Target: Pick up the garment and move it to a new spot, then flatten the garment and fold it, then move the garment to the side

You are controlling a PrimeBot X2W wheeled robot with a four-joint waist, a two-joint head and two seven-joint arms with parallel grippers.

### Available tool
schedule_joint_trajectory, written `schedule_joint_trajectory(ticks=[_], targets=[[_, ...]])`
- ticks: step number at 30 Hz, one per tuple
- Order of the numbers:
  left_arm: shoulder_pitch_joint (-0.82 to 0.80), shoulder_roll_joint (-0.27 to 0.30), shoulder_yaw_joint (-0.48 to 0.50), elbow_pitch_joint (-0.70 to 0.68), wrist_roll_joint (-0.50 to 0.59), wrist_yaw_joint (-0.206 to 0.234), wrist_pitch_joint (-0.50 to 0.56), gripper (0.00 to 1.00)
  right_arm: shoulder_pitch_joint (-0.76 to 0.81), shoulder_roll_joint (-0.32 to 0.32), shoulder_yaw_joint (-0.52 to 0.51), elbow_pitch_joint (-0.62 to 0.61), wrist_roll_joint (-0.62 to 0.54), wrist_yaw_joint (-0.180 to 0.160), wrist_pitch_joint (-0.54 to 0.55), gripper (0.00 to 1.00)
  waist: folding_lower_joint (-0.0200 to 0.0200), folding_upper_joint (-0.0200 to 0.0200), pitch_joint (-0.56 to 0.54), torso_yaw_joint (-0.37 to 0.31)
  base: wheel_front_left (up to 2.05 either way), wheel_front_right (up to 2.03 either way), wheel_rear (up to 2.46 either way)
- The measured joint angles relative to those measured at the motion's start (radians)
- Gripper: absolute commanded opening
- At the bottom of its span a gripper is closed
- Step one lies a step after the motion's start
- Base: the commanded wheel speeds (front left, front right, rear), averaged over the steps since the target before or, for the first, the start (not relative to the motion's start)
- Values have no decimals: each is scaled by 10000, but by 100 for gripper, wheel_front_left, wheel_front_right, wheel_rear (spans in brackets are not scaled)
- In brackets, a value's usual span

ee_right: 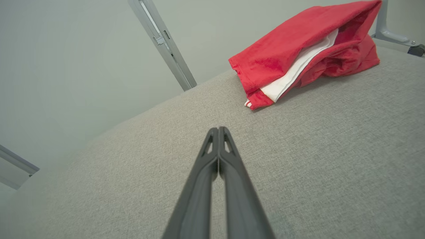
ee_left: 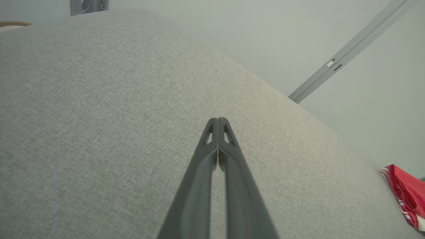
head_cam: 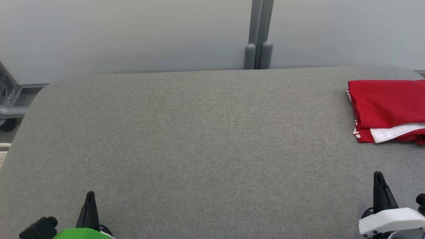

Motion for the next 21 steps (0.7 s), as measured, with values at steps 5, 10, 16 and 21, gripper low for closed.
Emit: schedule_joint_trajectory(ticks=[5, 10, 16, 21], targets=[[-100, -29, 86, -35, -675, -42, 190, 0, -98, -15, 71, 59, 882, 0, 180, 0, 0, 0, 9, -28, 0, 0, 0], [-244, -65, 174, -65, -1310, -50, 368, 0, -276, -40, 142, 107, 1691, 0, 364, 0, 0, 0, 18, -56, 0, 0, 0], [-320, -117, 247, -113, -2061, -104, 552, 0, -439, -54, 226, 178, 2637, -4, 568, 0, 0, 0, 29, -89, 0, 0, 0], [-464, -176, 297, -155, -2606, -132, 719, 0, -500, -75, 297, 228, 3369, -4, 736, 0, 0, 0, 37, -118, 0, 0, 0]])
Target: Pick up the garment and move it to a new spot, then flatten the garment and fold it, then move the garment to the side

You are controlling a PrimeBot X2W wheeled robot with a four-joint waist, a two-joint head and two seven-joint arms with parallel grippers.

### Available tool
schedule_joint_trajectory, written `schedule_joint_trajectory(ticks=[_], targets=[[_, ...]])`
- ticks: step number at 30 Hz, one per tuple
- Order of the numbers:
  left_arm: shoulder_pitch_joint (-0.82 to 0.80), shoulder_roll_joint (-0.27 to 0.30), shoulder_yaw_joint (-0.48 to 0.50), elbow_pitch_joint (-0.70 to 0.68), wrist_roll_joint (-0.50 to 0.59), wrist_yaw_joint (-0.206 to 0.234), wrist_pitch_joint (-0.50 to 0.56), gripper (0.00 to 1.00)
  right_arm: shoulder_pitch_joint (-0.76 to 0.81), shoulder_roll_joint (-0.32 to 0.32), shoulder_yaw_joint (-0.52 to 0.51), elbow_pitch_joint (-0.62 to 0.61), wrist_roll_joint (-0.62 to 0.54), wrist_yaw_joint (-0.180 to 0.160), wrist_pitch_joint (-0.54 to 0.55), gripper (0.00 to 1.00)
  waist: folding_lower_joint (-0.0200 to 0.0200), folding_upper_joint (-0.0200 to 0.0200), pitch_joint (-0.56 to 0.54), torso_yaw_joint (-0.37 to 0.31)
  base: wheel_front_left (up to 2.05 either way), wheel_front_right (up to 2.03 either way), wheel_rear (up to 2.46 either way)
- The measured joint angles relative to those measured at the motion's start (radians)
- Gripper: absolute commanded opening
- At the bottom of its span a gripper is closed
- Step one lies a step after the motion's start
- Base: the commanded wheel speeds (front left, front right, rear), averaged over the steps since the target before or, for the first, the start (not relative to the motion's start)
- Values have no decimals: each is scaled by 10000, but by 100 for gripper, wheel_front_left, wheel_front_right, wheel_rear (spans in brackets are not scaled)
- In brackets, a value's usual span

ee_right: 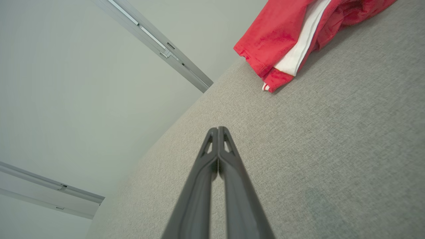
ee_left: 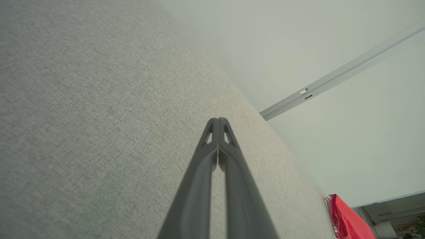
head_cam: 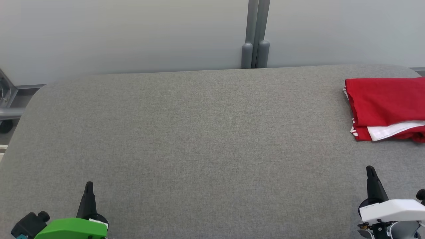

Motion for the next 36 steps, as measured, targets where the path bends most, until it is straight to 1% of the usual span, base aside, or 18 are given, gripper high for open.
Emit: schedule_joint_trajectory(ticks=[20, 36], targets=[[-322, -132, 242, -115, -1937, -90, 535, 0, -420, -38, 207, 176, 2479, 0, 545, 0, 0, 0, 34, -106, 0, 0, 0], [-590, -207, 384, -178, -3285, -173, 955, 0, -752, -71, 374, 290, 4272, -2, 940, 0, 0, 0, 62, -195, 0, 0, 0]])
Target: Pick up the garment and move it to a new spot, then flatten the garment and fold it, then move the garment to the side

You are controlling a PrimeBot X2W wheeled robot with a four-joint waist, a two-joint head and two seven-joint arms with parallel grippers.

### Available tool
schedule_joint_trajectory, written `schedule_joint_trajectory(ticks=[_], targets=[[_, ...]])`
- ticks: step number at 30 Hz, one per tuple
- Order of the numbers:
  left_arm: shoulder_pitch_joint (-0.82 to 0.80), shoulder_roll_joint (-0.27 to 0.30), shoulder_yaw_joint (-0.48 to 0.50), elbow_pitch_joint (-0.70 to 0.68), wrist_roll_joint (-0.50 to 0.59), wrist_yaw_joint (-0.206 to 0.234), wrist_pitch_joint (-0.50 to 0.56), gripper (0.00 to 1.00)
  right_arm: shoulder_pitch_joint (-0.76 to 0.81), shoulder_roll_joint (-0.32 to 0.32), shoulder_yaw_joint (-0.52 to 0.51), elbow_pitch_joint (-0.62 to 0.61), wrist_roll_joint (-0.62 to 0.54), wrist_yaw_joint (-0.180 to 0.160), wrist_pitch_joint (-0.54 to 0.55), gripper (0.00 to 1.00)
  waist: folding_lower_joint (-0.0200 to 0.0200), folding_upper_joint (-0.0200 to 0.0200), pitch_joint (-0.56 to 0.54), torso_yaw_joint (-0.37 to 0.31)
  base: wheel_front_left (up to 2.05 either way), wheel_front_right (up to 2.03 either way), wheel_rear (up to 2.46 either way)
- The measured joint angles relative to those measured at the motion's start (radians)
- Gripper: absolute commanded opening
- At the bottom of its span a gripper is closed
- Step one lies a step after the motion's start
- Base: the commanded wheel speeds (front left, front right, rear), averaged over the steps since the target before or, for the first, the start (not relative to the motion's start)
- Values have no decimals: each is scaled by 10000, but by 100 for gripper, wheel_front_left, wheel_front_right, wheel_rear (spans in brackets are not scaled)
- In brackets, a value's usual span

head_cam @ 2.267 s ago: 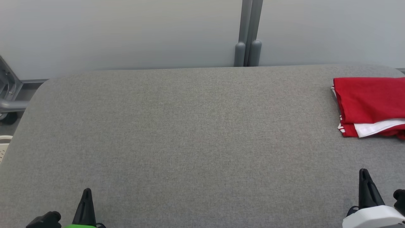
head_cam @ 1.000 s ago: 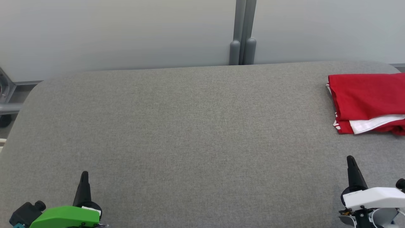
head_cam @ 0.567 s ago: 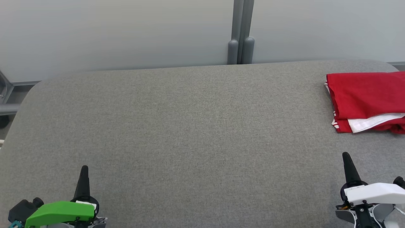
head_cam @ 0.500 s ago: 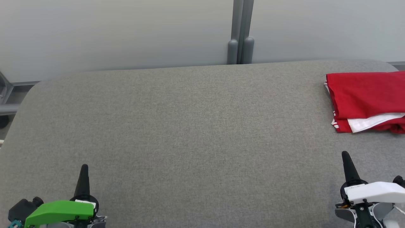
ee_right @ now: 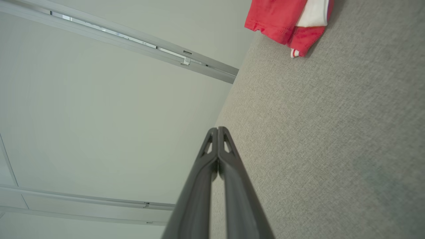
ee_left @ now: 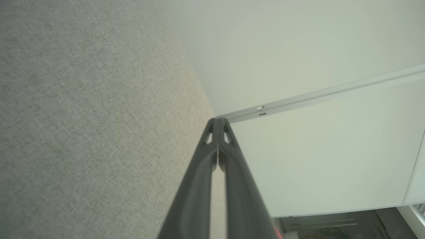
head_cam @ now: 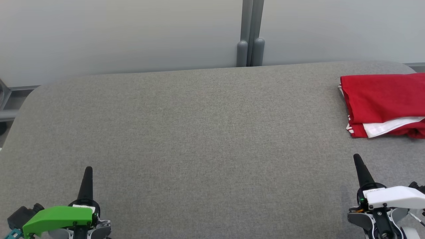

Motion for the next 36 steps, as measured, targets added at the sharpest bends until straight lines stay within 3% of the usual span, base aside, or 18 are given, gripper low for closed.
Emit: schedule_joint_trajectory(ticks=[36], targets=[[-425, -203, 295, -142, -2560, -107, 709, 0, -526, -54, 297, 238, 3327, 0, 734, 0, 0, 0, 66, -207, 0, 0, 0]])
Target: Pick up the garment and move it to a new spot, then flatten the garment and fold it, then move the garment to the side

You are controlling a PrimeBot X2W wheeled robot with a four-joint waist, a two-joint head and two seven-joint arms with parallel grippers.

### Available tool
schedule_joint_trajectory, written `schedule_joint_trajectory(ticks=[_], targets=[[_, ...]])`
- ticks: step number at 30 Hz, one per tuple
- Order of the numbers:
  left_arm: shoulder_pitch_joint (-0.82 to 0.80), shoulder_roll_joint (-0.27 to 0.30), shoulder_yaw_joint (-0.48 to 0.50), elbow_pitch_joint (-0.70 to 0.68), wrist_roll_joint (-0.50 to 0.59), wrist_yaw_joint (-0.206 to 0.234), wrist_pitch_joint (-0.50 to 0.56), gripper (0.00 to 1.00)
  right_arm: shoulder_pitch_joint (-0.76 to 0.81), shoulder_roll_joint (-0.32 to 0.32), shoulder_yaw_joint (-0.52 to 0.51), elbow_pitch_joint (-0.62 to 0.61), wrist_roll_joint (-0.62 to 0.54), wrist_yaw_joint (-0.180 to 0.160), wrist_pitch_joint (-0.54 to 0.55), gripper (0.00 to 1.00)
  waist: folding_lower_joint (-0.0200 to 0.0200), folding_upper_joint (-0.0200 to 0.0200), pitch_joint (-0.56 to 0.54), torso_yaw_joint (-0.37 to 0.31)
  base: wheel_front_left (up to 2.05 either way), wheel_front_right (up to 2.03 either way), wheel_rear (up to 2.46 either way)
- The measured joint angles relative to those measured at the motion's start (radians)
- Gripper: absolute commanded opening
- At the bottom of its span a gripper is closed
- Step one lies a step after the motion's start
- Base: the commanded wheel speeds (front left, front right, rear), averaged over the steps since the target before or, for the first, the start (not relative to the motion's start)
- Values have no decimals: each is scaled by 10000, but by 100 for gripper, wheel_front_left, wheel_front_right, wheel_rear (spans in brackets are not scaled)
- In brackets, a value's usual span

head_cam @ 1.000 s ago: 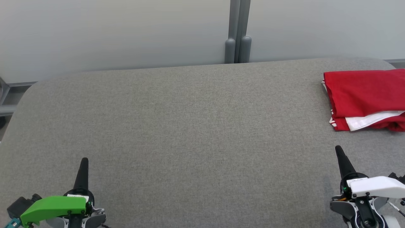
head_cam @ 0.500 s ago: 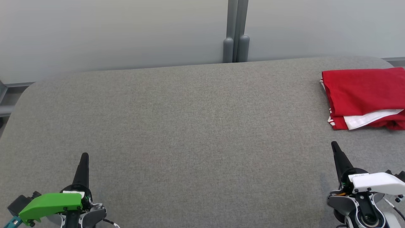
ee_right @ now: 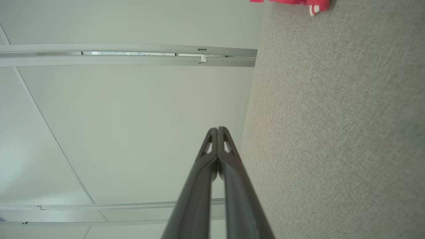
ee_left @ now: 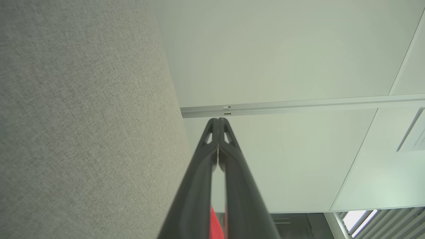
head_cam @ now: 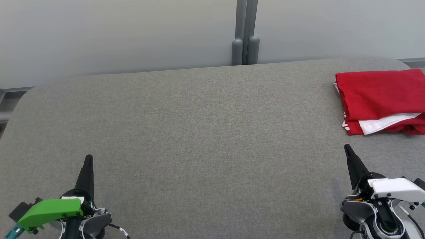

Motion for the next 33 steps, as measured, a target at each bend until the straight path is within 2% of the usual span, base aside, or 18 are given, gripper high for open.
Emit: schedule_joint_trajectory(ticks=[7, 33], targets=[[-60, -21, 50, -33, -431, -31, 123, 0, -87, -8, 44, 36, 520, 0, 130, 0, 0, 0, 12, -37, 0, 0, 0], [-90, -25, 52, -35, -433, -38, 125, 0, -89, -12, 46, 38, 523, 0, 132, 0, 0, 0, 12, -37, 0, 0, 0]])
